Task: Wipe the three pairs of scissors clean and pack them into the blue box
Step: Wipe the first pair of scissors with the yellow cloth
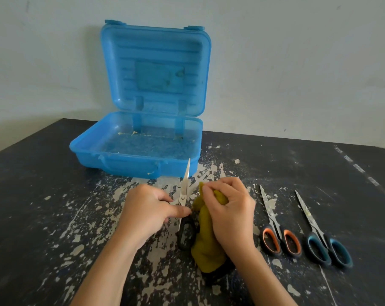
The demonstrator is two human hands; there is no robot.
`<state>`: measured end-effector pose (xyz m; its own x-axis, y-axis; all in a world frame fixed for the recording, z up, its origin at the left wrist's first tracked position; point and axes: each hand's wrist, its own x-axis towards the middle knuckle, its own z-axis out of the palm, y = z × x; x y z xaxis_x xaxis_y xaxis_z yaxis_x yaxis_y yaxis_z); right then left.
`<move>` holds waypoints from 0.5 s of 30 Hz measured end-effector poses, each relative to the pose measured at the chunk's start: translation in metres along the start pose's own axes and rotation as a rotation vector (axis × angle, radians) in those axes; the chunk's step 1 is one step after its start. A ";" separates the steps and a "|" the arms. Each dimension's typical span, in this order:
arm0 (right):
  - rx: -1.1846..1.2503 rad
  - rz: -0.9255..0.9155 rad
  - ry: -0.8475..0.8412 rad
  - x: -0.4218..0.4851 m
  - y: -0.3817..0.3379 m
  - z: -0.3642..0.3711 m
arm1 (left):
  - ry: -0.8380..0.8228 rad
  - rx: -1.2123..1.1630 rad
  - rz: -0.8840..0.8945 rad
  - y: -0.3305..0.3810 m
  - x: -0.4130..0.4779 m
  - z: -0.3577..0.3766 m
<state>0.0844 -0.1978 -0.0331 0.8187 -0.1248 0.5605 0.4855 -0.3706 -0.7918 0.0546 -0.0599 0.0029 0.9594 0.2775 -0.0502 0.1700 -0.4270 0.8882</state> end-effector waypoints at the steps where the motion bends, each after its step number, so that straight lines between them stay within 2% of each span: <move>1: -0.017 -0.008 0.020 0.001 0.001 0.000 | -0.008 0.006 0.001 0.000 0.000 0.001; 7: -0.091 -0.137 -0.091 -0.004 0.004 0.007 | -0.018 0.077 0.009 -0.001 0.000 0.004; 11: -0.035 -0.061 -0.238 -0.004 0.000 0.002 | -0.010 0.073 -0.013 0.000 0.000 0.000; 15: -0.058 -0.049 -0.047 0.000 0.002 -0.001 | -0.045 0.036 -0.024 0.000 0.000 -0.004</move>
<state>0.0850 -0.1999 -0.0339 0.8083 -0.0627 0.5855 0.5083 -0.4277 -0.7475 0.0534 -0.0569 0.0047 0.9639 0.2497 -0.0922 0.2002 -0.4518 0.8694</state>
